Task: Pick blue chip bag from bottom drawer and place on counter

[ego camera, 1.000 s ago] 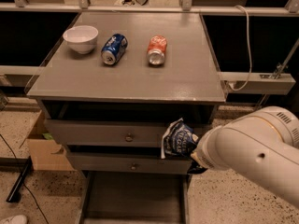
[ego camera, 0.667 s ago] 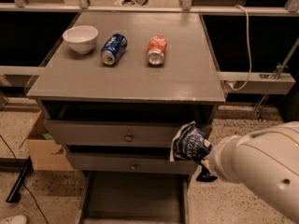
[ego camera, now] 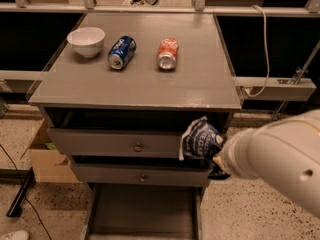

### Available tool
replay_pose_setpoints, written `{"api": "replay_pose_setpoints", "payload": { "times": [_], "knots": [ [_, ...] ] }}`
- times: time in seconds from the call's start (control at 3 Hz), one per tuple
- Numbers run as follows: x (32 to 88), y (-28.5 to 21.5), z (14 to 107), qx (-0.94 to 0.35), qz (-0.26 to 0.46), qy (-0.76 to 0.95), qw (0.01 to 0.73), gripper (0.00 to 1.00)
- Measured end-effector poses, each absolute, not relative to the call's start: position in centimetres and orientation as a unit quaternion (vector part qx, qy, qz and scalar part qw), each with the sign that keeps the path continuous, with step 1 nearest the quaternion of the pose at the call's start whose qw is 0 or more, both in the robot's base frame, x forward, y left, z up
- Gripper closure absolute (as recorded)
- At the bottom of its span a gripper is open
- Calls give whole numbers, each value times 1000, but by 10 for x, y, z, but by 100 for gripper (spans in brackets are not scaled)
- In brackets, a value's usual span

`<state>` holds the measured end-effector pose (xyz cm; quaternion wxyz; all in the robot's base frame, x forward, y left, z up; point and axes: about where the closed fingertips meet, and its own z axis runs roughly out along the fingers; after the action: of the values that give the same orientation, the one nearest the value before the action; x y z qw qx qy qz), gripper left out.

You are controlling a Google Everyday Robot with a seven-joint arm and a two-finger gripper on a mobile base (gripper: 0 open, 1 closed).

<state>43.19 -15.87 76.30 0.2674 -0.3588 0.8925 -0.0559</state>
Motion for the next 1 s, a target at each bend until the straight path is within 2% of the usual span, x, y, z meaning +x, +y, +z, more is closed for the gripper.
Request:
{"api": "replay_pose_setpoints", "payload": {
  "times": [0.67, 1.0],
  "knots": [
    [482, -130, 868, -379, -78, 862, 326, 100],
    [485, -130, 865, -378, -78, 864, 324, 100]
  ]
}}
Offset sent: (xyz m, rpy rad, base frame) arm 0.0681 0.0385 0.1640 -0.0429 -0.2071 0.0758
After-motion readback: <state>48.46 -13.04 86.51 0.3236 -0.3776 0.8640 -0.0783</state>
